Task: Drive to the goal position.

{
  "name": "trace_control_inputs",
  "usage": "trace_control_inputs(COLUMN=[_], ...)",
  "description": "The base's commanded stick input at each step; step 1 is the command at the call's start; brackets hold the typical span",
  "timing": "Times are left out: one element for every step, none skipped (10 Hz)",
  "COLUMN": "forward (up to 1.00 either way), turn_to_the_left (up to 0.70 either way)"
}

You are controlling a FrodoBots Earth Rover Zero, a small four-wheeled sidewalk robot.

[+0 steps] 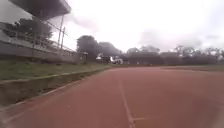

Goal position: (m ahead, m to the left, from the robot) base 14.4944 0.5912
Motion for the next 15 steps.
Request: trace_control_inputs(forward=[0.70, 0.70, 0.70, 0.70, 0.70, 0.70, 0.70, 0.70, 0.70, 0.70, 0.70, 0.70, 0.70, 0.70, 0.70], turn_to_the_left=[0.01, 0.01, 0.01, 0.01, 0.01, 0.01, 0.01, 0.01, 0.01, 0.01, 0.01, 0.01, 0.01, 0.01, 0.01])
